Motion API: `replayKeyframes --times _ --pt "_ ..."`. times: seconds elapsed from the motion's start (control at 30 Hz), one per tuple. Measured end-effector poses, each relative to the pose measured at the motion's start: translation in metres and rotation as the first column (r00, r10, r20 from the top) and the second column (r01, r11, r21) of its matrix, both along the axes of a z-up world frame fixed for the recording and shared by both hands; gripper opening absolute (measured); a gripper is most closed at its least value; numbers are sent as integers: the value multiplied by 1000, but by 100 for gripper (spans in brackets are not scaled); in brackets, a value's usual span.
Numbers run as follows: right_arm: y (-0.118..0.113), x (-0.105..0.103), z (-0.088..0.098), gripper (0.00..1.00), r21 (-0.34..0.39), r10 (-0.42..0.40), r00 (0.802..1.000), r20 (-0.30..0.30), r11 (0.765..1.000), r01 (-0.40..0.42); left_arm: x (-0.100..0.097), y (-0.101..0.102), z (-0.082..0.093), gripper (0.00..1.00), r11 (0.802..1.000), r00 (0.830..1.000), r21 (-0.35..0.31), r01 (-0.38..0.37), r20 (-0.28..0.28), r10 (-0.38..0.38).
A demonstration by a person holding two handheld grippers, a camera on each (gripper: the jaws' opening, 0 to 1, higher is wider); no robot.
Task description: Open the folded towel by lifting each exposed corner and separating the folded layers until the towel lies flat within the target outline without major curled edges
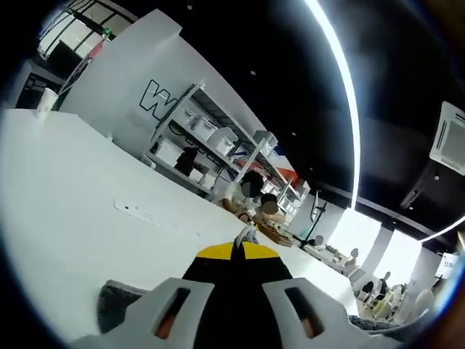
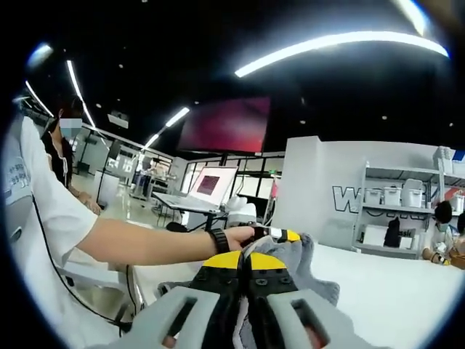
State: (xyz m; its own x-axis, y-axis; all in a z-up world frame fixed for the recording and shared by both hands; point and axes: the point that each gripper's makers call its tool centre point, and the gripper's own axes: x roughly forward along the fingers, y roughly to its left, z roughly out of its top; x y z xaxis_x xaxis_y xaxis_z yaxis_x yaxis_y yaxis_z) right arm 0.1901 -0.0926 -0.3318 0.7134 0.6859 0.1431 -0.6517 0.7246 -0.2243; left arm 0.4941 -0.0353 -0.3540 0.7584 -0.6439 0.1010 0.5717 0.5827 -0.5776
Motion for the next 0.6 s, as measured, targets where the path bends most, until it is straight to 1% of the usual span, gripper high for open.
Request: replayKeyframes --times 0.13,0.27,0.43,0.53,0.6 --pt "-4 -2 3 0 4 -7 1000 5 1000 7 -2 -5 1 0 1000 1000 13 6 14 -7" --pt "-9 -3 6 0 11 -14 1000 8 1000 14 -3 -11 6 0 1000 1000 5 14 22 -14" --pt "-13 -2 7 0 18 -21 1000 7 1000 21 -1 -18 8 0 1000 1000 11 15 27 -15" --pt "-17 -2 8 0 17 -30 1000 8 999 29 -1 -20 7 0 1000 1000 7 19 19 -19" --pt "-21 -2 10 0 24 -38 999 11 999 38 -3 -22 8 0 1000 999 9 23 27 -23"
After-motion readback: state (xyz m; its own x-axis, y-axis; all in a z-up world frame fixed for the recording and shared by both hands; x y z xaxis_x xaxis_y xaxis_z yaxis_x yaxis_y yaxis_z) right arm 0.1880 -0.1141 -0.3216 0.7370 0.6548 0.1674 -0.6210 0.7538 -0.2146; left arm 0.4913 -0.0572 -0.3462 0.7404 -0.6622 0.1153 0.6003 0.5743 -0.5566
